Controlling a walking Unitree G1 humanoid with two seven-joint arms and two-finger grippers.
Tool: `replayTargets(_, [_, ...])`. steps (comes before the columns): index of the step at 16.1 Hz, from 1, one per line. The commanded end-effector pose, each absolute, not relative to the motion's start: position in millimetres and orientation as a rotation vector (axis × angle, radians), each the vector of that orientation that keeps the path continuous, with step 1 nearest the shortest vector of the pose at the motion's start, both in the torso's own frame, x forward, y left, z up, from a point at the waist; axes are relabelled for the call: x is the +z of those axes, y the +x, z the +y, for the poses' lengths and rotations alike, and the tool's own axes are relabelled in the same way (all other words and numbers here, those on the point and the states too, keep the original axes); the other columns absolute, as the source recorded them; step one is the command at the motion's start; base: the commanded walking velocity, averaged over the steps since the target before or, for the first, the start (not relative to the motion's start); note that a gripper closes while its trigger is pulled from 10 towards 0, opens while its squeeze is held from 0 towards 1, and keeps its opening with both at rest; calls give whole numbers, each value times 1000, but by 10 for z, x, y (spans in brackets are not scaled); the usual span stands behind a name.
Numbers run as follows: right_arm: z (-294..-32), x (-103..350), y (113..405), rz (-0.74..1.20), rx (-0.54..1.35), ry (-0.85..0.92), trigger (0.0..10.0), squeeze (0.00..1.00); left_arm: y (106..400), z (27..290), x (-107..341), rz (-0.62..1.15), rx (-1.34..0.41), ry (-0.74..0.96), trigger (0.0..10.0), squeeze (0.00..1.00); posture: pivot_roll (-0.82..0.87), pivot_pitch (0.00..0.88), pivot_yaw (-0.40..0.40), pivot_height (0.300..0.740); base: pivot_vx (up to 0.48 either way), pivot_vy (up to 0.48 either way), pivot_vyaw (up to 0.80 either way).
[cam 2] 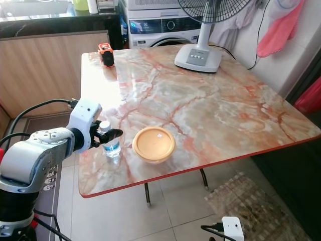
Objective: Restocking fridge
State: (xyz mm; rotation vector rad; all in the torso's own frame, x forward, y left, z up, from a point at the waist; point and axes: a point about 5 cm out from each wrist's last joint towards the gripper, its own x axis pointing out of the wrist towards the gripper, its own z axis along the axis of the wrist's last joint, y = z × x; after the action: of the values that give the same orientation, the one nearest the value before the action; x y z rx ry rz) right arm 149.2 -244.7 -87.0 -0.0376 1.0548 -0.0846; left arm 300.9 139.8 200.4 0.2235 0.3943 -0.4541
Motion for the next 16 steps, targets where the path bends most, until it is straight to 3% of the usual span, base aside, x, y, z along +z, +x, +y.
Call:
replayTargets(1, [-2485, -862, 1487, 1062, -81, -53, 10000, 0, 3003, 1397, 2004, 393, -444, 235, 10000, 0, 110, 0, -69, 740, 0, 0, 0])
replayTargets(3, [-2489, -860, 1487, 1061, -80, -53, 10000, 0, 3007, 1399, 2002, 394, -441, 236, 9294, 0, 110, 0, -72, 740, 0, 0, 0])
replayTargets(4, [-2492, -859, 1487, 1060, -80, -54, 10000, 0, 3005, 1398, 2002, 395, -440, 234, 8196, 0, 112, 0, -74, 740, 0, 0, 0])
replayTargets(6, [-2498, -858, 1487, 1061, -78, -58, 10000, 0, 3006, 1411, 1979, 399, -435, 231, 8745, 0, 112, 0, -76, 740, 0, 0, 0])
replayTargets(8, [-2505, -855, 1488, 1062, -74, -66, 10000, 0, 3000, 1409, 1966, 403, -434, 230, 8275, 0, 110, 0, -80, 740, 0, 0, 0])
replayTargets(9, [-2508, -854, 1489, 1062, -73, -67, 10000, 0, 3002, 1406, 1967, 401, -432, 228, 4431, 0, 108, 0, -80, 740, 0, 0, 0])
replayTargets(10, [-2512, -852, 1490, 1062, -73, -68, 10000, 0, 3001, 1401, 1962, 401, -433, 227, 3059, 0, 108, 0, -82, 740, 0, 0, 0])
replayTargets(11, [-2515, -851, 1490, 1062, -74, -69, 10000, 0, 2996, 1399, 1951, 403, -436, 228, 39, 0, 103, 0, -84, 740, 0, 0, 0])
replayTargets(16, [-2526, -845, 1496, 1061, -71, -73, 10000, 0, 3008, 1402, 1963, 391, -424, 225, 0, 0, 105, 0, -90, 740, 0, 0, 0])
